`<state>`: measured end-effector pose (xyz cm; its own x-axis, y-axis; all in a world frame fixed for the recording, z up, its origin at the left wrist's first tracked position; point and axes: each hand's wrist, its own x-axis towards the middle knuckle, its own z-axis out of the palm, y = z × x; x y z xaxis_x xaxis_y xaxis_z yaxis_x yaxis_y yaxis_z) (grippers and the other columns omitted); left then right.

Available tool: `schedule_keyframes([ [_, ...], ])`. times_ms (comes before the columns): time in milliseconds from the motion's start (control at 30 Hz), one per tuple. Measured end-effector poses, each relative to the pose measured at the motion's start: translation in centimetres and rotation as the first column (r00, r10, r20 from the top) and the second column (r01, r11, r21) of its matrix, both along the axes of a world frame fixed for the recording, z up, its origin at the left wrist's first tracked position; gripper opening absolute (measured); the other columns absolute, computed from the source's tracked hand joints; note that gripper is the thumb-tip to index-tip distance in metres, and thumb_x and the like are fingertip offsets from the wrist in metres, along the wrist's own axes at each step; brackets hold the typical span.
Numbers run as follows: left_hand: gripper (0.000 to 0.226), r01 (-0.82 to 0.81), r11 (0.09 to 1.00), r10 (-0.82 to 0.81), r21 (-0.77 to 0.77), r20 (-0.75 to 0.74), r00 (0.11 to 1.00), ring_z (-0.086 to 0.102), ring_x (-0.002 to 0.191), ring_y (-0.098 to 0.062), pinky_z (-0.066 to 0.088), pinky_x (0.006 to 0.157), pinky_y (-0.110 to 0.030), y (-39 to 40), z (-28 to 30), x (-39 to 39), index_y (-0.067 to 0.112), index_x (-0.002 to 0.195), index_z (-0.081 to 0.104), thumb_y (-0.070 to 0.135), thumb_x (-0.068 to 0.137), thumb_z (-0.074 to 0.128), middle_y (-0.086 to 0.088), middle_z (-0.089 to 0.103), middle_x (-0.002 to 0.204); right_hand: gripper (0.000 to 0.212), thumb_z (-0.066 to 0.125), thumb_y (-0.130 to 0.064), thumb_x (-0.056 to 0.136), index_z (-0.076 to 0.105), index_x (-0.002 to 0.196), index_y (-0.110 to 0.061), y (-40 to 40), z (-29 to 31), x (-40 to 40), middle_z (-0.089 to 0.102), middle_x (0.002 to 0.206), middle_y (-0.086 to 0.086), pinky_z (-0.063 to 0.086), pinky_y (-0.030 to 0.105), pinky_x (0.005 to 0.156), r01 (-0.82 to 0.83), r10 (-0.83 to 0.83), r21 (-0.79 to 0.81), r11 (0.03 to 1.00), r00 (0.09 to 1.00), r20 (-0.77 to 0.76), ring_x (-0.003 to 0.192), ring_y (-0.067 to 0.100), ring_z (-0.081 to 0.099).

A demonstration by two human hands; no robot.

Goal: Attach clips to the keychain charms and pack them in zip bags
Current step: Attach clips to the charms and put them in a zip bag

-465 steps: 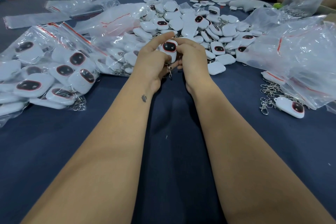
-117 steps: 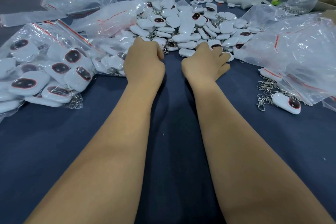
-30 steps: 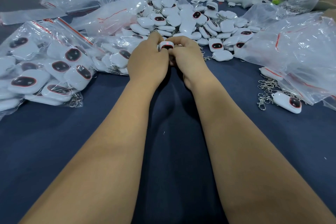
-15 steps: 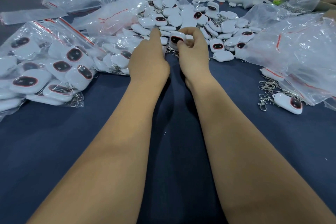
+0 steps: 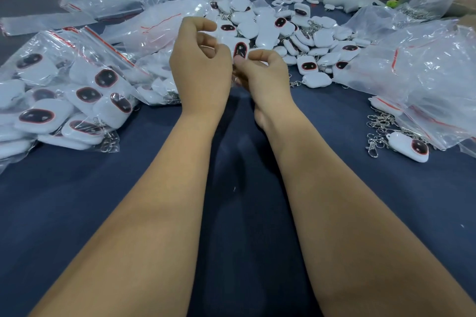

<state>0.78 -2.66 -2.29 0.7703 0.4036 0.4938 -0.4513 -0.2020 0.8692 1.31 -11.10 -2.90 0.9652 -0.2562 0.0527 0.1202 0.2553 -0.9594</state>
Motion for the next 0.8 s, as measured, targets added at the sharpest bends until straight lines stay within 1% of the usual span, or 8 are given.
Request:
schedule_keyframes([
  [133,0.028,0.008,0.998,-0.010,0.059,0.046,0.999,0.051,0.067,0.002,0.047,0.070,-0.017,-0.2,0.0,-0.3,0.027,0.089,0.054,0.002,0.077,0.052,0.010,0.059,0.084,0.014,0.058,0.002,0.091,0.065,0.102,0.004,0.3,-0.3,-0.1,0.066,0.078,0.010,0.049,0.023,0.061,-0.107,0.128,-0.270,0.957,0.990,0.063,0.065,0.011,0.058],
  [267,0.024,-0.004,0.995,0.000,0.099,0.048,0.999,0.050,0.070,0.001,0.046,0.071,-0.015,-0.2,-0.2,-0.1,0.025,0.089,0.056,0.003,0.078,0.052,0.012,0.059,0.083,0.028,0.049,0.002,0.091,0.070,0.110,-0.002,0.6,-0.5,0.0,0.073,0.101,0.016,0.054,0.045,0.085,-0.238,0.264,-0.428,0.872,0.965,0.002,0.091,0.026,0.068],
  [400,0.020,0.036,0.980,-0.025,0.194,-0.057,0.998,0.058,0.078,-0.012,0.052,0.078,-0.033,-0.2,-0.7,0.3,0.023,0.086,0.057,0.004,0.081,0.051,0.004,0.064,0.092,0.028,0.047,0.005,0.081,0.073,0.082,-0.006,-0.1,-0.5,-0.1,0.068,0.071,0.005,0.047,0.033,0.065,-0.105,0.162,-0.528,0.843,0.985,0.062,0.069,0.016,0.056],
  [467,0.020,0.066,0.947,-0.016,0.314,-0.159,0.987,0.060,0.081,-0.017,0.051,0.077,-0.035,-0.1,-1.1,0.7,0.022,0.086,0.060,0.005,0.083,0.050,0.001,0.065,0.095,0.031,0.048,0.000,0.080,0.074,0.089,-0.013,-1.0,-0.2,0.2,0.071,0.087,-0.001,0.050,0.031,0.078,0.100,-0.046,-0.610,0.786,0.994,0.104,0.084,0.014,0.062],
  [533,0.023,0.096,0.864,0.024,0.495,-0.230,0.973,0.060,0.088,-0.020,0.046,0.072,-0.033,-0.2,-1.6,1.0,0.020,0.093,0.065,0.006,0.084,0.049,-0.001,0.065,0.100,0.037,0.049,-0.008,0.083,0.069,0.111,-0.019,-2.3,-0.2,0.7,0.064,0.118,0.000,0.045,0.037,0.097,0.230,-0.204,-0.730,0.644,0.971,0.126,0.112,0.020,0.056],
  [667,0.030,0.074,0.756,0.106,0.651,-0.234,0.966,0.054,0.103,-0.026,0.032,0.069,-0.030,-0.3,-2.0,0.8,0.020,0.101,0.069,0.005,0.084,0.049,-0.008,0.057,0.112,0.063,0.049,-0.018,0.088,0.034,0.149,-0.027,-4.1,-0.7,1.3,0.023,0.159,0.006,0.021,0.041,0.115,0.080,-0.259,-0.917,0.391,0.966,-0.026,0.143,0.028,0.020],
  [733,0.029,0.030,0.744,0.161,0.667,-0.224,0.961,0.051,0.107,-0.029,0.032,0.069,-0.031,-0.1,-1.9,0.8,0.019,0.101,0.068,0.005,0.083,0.050,-0.009,0.053,0.114,0.074,0.049,-0.021,0.088,0.018,0.155,-0.030,-4.1,-0.7,1.4,0.006,0.164,0.008,0.013,0.044,0.118,-0.010,-0.226,-0.938,0.347,0.970,-0.094,0.149,0.027,0.008],
  [800,0.028,0.001,0.722,0.212,0.692,-0.222,0.952,0.048,0.112,-0.030,0.033,0.070,-0.032,0.0,-1.8,0.7,0.018,0.103,0.068,0.007,0.084,0.051,-0.010,0.051,0.115,0.079,0.048,-0.025,0.088,0.009,0.157,-0.030,-4.1,-0.9,1.6,0.005,0.164,0.008,0.009,0.048,0.120,-0.092,-0.176,-0.956,0.280,0.974,-0.145,0.150,0.027,0.007],
])
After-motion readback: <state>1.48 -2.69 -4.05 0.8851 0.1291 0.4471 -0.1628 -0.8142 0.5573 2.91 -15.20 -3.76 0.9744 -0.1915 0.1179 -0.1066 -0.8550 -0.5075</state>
